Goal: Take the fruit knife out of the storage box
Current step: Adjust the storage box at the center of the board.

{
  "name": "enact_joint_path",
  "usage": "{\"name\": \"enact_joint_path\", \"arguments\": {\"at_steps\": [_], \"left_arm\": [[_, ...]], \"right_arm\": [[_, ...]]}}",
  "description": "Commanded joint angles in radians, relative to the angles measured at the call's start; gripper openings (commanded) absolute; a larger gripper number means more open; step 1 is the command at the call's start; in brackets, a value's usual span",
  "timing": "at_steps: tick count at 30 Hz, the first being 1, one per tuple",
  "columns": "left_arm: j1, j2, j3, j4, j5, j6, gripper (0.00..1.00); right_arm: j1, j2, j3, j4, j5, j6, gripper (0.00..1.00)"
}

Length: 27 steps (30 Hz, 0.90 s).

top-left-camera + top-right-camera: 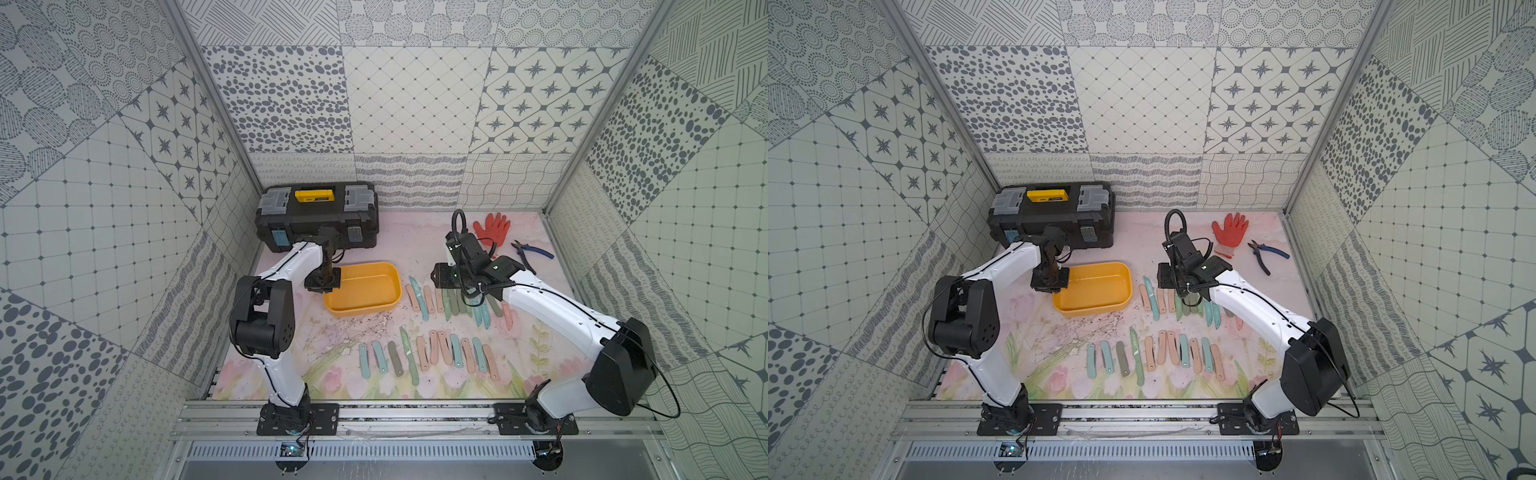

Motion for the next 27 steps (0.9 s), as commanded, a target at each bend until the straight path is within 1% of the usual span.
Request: {"name": "enact_joint_path", "arguments": {"at_steps": [1,3,4,6,8,10,15,17,19,20,21,24,25,26,27], "left_arm": [[0.011,0.013,0.016,-0.059,0.020,0.037,0.15],[0.012,0.017,0.022,-0.063,0.023,0.038,0.16],[0.011,0.016,0.024,-0.061,0.025,0.038,0.19],[0.011,0.013,0.022,-0.058,0.028,0.038,0.34],[0.010,0.009,0.022,-0.055,0.026,0.038,0.42],[0.012,0.001,0.020,-0.049,0.030,0.038,0.44],[0.011,-0.041,0.010,-0.029,0.018,0.030,0.46],[0.012,-0.085,-0.008,-0.003,0.013,0.027,0.50],[0.011,-0.139,-0.030,0.030,0.015,0.028,0.58],[0.011,-0.170,-0.046,0.053,0.015,0.032,0.66],[0.013,-0.197,-0.058,0.071,0.018,0.033,0.71],[0.013,-0.265,-0.083,0.106,0.028,0.032,0.75],[0.014,-0.287,-0.091,0.120,0.036,0.031,0.78],[0.014,-0.313,-0.102,0.140,0.044,0.025,0.98],[0.014,-0.341,-0.116,0.159,0.054,0.018,0.99]], "right_arm": [[0.005,0.014,-0.003,0.034,-0.008,0.012,0.49],[0.006,0.015,-0.003,0.038,-0.009,0.012,0.49],[0.006,0.016,-0.002,0.038,-0.010,0.012,0.49],[0.005,0.021,0.001,0.036,-0.014,0.010,0.49],[0.007,0.021,0.001,0.036,-0.013,0.010,0.49],[0.006,0.020,0.003,0.034,-0.012,0.009,0.49],[0.006,0.019,0.004,0.033,-0.013,0.009,0.50],[0.007,0.015,0.000,0.033,-0.009,0.008,0.50],[0.006,0.011,0.000,0.031,-0.007,0.001,0.50],[0.006,0.009,0.001,0.026,-0.004,-0.003,0.50],[0.006,0.006,0.001,0.023,-0.001,-0.007,0.50],[0.006,-0.013,-0.013,0.033,0.004,-0.021,0.53],[0.006,-0.020,-0.018,0.039,0.008,-0.023,0.53],[0.007,-0.026,-0.023,0.045,0.012,-0.026,0.54],[0.006,-0.030,-0.025,0.047,0.011,-0.030,0.56]]}}
